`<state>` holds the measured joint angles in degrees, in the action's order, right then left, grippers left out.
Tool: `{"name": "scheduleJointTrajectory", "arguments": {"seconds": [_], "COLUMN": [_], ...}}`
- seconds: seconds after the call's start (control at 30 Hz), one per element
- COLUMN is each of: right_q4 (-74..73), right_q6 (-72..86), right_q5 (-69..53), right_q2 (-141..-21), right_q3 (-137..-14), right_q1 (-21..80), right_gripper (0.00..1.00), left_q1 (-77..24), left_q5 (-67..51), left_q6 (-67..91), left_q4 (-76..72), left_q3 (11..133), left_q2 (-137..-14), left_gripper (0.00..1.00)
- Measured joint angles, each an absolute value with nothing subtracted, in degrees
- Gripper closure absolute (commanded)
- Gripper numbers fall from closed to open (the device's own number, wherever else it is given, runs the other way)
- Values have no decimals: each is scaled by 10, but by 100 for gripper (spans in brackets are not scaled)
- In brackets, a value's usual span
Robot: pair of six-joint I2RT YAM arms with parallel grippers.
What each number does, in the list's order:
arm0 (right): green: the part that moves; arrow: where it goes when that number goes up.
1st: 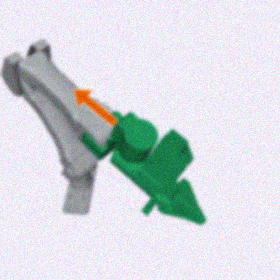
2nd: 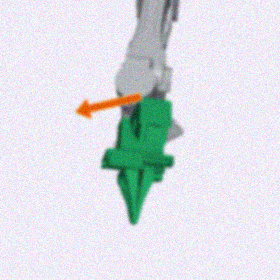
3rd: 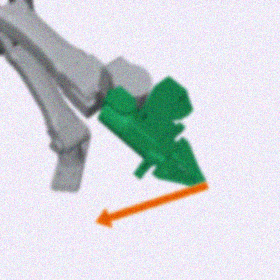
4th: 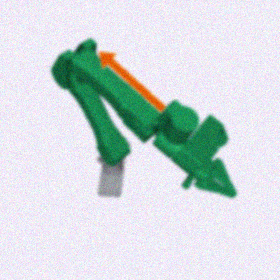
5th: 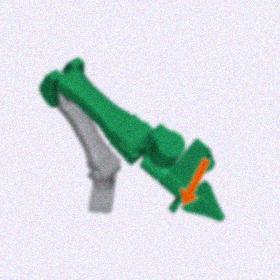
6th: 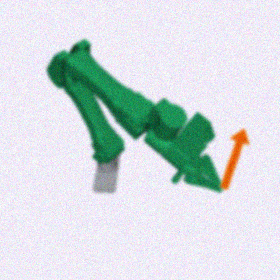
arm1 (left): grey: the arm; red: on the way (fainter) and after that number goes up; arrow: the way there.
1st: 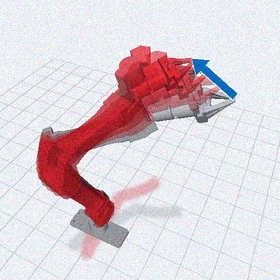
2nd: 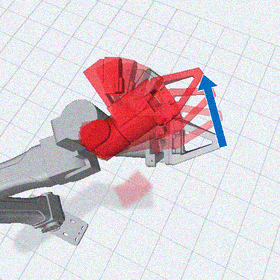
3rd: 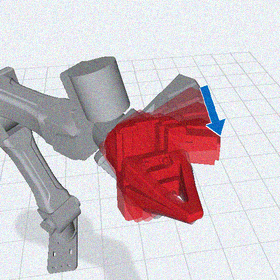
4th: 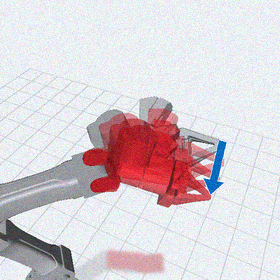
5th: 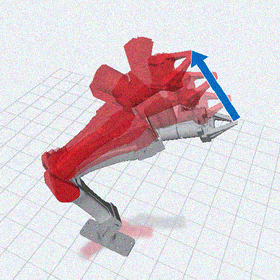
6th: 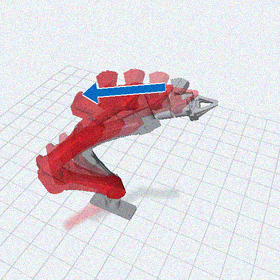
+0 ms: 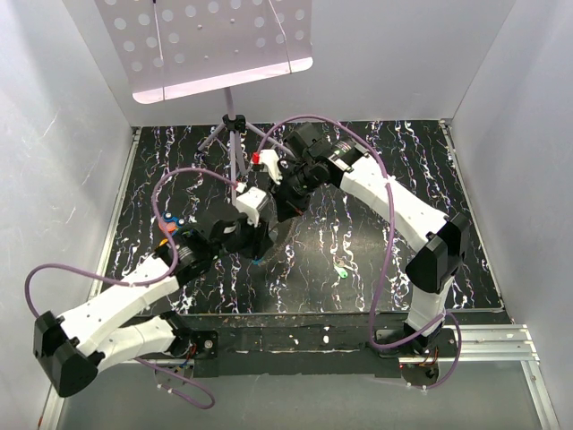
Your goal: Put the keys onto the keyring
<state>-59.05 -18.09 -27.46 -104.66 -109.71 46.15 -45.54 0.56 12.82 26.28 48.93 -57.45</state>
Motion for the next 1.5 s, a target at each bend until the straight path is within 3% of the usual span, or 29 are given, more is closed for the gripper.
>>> {"name": "scheduleJointTrajectory", "arguments": {"seconds": [0.07, 0.17, 0.43, 0.67, 0.93, 1.5], "right_q4": [-602, -613, -648, -719, -756, -766], "right_q6": [-195, -213, -274, -367, -423, -456], "right_q5": [-288, -317, -386, -447, -480, -508], "right_q2": [-1047, -1047, -1047, -1046, -1044, -1044], "right_q3": [-1097, -1097, -1099, -1119, -1132, -1140], "right_q1": [461, 460, 460, 459, 459, 459], "right_gripper": [99, 99, 99, 99, 99, 99], "left_q1": [-455, -454, -447, -446, -446, -444], "left_q5": [-11, -32, -67, -149, -220, -218], "left_q6": [130, 134, 129, 100, 97, 139], "left_q4": [244, 217, 148, 18, -55, -112], "left_q3": [465, 427, 364, 290, 287, 276], "left_q2": [-540, -471, -326, -253, -338, -366], "left_gripper": [38, 32, 28, 48, 63, 73]}}
